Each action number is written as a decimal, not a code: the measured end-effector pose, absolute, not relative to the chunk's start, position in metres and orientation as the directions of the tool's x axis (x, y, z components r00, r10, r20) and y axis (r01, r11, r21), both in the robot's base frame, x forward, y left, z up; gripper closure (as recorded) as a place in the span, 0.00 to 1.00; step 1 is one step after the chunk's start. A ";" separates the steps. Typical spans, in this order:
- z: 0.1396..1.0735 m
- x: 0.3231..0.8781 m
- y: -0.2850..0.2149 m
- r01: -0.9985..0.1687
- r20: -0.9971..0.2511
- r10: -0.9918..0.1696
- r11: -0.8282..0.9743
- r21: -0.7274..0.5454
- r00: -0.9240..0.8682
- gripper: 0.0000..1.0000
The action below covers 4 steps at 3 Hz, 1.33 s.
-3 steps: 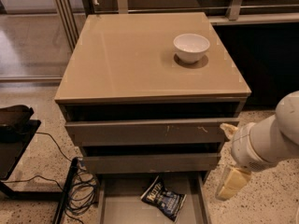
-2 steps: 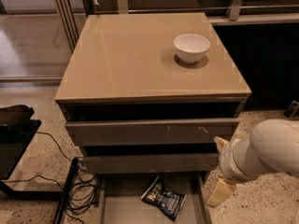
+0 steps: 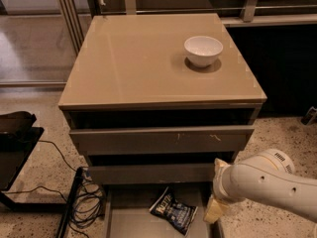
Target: Pick blue chip bag from bottom drawer and place on counter
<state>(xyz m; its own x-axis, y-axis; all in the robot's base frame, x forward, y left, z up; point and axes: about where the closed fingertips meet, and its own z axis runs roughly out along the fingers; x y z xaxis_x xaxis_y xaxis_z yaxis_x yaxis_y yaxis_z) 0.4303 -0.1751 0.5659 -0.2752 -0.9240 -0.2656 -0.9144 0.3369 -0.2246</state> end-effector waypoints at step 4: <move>0.497 0.453 -0.154 -0.903 -0.499 -0.829 0.388 -0.185 -0.254 0.00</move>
Offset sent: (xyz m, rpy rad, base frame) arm 0.0091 0.0195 -0.0237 0.1554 -0.0244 0.0573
